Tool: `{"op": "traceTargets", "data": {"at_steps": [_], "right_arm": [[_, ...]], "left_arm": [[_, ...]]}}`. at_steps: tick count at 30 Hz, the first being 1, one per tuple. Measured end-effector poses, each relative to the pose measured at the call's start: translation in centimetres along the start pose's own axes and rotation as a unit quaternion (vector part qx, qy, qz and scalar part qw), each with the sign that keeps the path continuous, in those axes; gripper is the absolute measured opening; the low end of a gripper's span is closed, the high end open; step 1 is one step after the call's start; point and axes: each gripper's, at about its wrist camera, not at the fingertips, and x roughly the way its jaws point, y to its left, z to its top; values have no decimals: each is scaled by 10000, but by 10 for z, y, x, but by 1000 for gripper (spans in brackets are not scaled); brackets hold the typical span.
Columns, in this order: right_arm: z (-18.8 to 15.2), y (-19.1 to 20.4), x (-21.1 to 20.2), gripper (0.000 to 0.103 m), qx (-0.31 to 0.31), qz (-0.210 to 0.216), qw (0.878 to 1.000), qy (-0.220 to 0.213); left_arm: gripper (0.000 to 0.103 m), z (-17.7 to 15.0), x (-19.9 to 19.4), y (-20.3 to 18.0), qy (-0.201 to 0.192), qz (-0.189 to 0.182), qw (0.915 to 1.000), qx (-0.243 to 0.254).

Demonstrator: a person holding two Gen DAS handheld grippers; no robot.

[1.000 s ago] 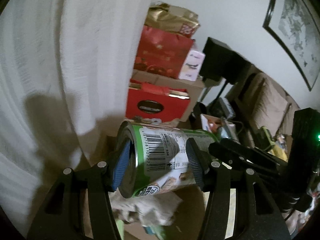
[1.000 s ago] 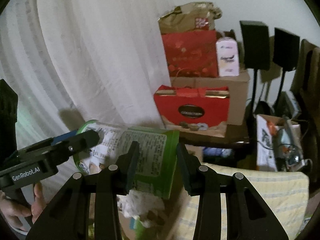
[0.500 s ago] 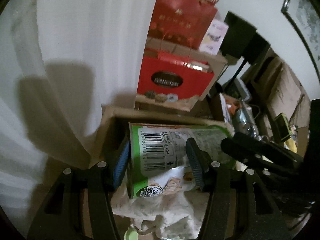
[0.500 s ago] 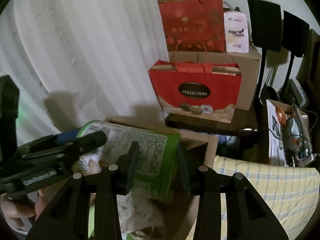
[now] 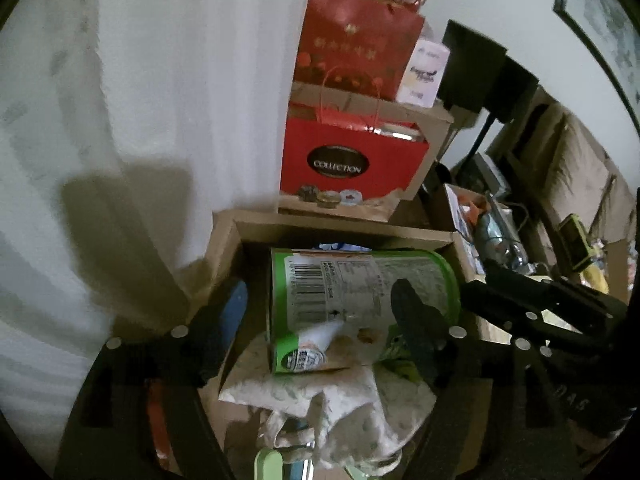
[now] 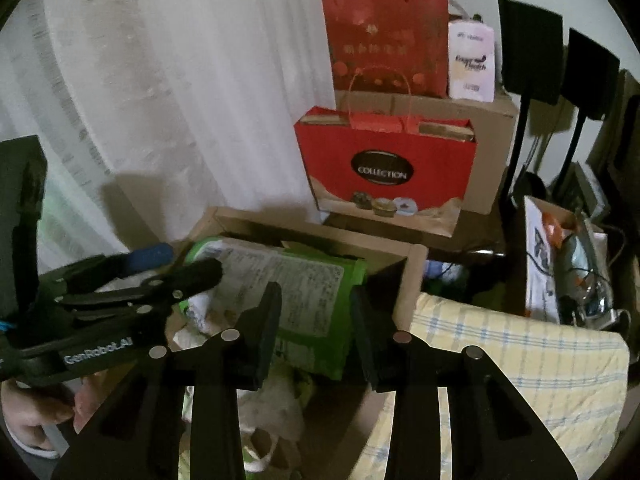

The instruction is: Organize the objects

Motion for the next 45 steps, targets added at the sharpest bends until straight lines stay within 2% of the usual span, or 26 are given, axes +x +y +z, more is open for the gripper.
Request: {"op": "traceTargets", "data": {"at_steps": [2,12,14,20,25,30,34,38,41,45], "right_arm": [[-3,0,-7,37,-43,-93,9999,-21],[-32,-8,-59,39,37,-216,9994,-271],[-37,-9,-65,41,27,-278,9991,-304],[-60,-15,-92,57,130,-502,9974,-493],[-86,-18,-114,76,165,-812,9940,-710],[-109,-19,-132,81,153,-1002,9919,-771],[-124,-20,-143,89,221,-970,9923,-743],[-139,-19,-160,91,309,-1086,9902,-825],[-149,-18,-171,103,370,-1114,9892,-878],[-166,-14,-187,102,356,-1253,9863,-1008]], "left_arm": [[78,-3,-10,-3,-62,27,10000,45],[79,-34,-49,-16,-168,-25,9998,129],[85,-40,-56,-18,-214,-27,9997,151],[94,-65,-88,-31,-530,-76,9982,273],[101,-83,-109,-36,-704,-146,9970,297],[101,-103,-125,-44,-745,-161,9966,313],[103,-116,-136,-47,-722,-250,9967,261],[103,-129,-146,-50,-711,-242,9967,302],[103,-137,-154,-53,-701,-257,9966,340],[103,-150,-165,-60,-711,-136,9964,439]]}}
